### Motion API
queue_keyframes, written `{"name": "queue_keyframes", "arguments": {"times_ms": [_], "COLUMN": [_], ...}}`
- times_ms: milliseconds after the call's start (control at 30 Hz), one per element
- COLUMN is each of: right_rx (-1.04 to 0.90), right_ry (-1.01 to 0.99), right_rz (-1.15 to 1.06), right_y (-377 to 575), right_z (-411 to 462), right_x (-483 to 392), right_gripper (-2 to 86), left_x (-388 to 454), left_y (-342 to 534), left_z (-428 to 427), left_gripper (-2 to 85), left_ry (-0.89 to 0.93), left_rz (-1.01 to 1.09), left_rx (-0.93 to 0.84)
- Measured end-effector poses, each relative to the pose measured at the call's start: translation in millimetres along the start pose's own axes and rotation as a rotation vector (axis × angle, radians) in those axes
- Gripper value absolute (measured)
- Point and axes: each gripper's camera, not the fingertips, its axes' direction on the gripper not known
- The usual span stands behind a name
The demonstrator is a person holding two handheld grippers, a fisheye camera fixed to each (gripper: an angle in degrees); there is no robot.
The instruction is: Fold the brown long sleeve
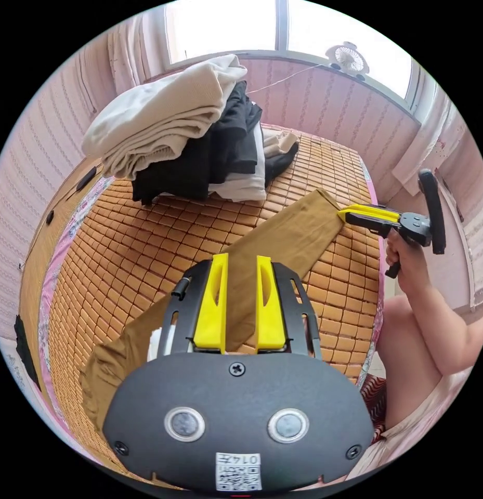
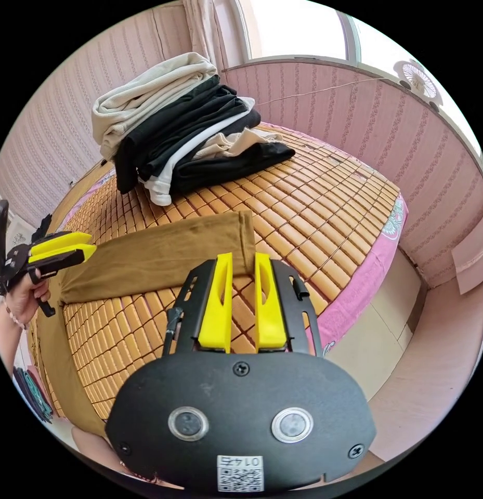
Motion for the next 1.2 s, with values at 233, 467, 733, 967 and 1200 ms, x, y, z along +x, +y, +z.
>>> {"name": "queue_keyframes", "arguments": {"times_ms": [233,467,733,967,1200], "right_rx": [0.003,-0.026,0.005,0.199,0.491], "right_ry": [-0.010,-0.016,-0.036,-0.229,-0.599], "right_rz": [0.043,0.037,0.054,0.010,-0.192], "right_y": [-3.5,-4.7,8.3,32.3,60.5], "right_z": [-4.1,-2.0,-14.3,-48.9,-127.3], "right_x": [20.7,35.0,51.1,68.3,50.0], "right_gripper": [6.6,8.1,1.5,1.1,1.3], "left_x": [12.9,32.8,26.3,17.5,-11.8], "left_y": [-44.0,-35.3,-18.0,13.4,83.9], "left_z": [51.2,57.4,50.7,17.2,-85.9], "left_gripper": [10.6,1.1,-0.9,-1.0,-1.0], "left_ry": [-0.072,-0.027,0.032,0.014,-0.039], "left_rz": [0.019,0.100,0.003,-0.062,-0.152], "left_rx": [-0.129,-0.097,-0.077,-0.012,0.153]}}
